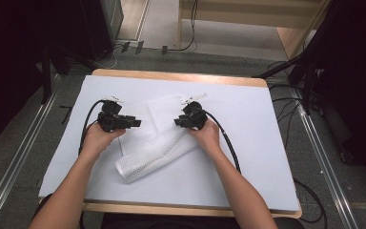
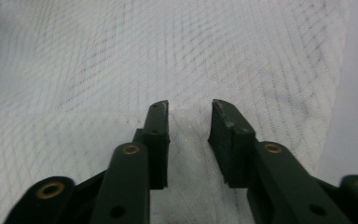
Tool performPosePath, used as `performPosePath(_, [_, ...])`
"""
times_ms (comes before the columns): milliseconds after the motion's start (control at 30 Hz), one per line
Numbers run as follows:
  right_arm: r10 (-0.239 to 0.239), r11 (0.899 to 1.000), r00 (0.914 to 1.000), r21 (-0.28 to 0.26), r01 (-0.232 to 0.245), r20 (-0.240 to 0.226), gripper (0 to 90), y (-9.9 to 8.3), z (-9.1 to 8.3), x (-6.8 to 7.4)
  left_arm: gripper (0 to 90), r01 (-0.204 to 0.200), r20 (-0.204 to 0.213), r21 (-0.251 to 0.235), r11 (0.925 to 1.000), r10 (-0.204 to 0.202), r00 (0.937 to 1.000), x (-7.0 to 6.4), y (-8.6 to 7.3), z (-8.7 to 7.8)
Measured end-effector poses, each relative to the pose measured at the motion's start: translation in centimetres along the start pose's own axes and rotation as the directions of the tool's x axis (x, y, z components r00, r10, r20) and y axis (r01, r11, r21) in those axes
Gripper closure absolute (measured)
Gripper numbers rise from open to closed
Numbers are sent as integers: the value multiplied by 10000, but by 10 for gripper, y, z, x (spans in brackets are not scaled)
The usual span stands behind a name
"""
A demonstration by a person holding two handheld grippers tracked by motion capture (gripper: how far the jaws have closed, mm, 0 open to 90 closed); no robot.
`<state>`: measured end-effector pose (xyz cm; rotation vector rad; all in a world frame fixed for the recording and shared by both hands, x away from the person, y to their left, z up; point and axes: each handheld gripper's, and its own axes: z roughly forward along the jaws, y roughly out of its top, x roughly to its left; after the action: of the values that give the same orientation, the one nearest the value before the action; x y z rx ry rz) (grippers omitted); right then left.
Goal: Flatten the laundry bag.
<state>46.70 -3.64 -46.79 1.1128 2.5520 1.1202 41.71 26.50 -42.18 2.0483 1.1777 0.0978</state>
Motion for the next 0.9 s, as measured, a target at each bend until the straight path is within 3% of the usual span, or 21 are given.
performPosePath(167, [-314,9994,9991,-159,319,277,893,-5,0,6,594,74,-54,31,10000,-74,10000,1,-2,-1])
performPosePath(267, [-139,9997,9999,-204,139,-7,900,-5,0,3,594,68,-52,68,10000,-68,10000,2,-2,-1])
performPosePath(300, [275,9996,9994,-104,-277,-190,900,-5,-1,1,593,100,-54,61,9999,-99,9999,2,-2,0])
performPosePath(400, [427,9991,9987,90,-425,-288,900,-3,-2,0,593,102,-13,33,9999,-102,9999,3,-3,-1])
performPosePath(467, [687,9976,9953,104,-682,-689,900,-2,-14,-1,593,137,-25,-19,9999,-138,9999,3,-3,-2])
performPosePath(733, [213,9984,9940,-492,-267,-1072,900,-4,-62,14,592,206,-70,-72,9998,-207,9998,4,-4,-3])
performPosePath(900, [217,9962,9914,-810,-324,-1294,900,-15,-85,20,589,228,-58,-113,9997,-229,9997,5,-4,-4])
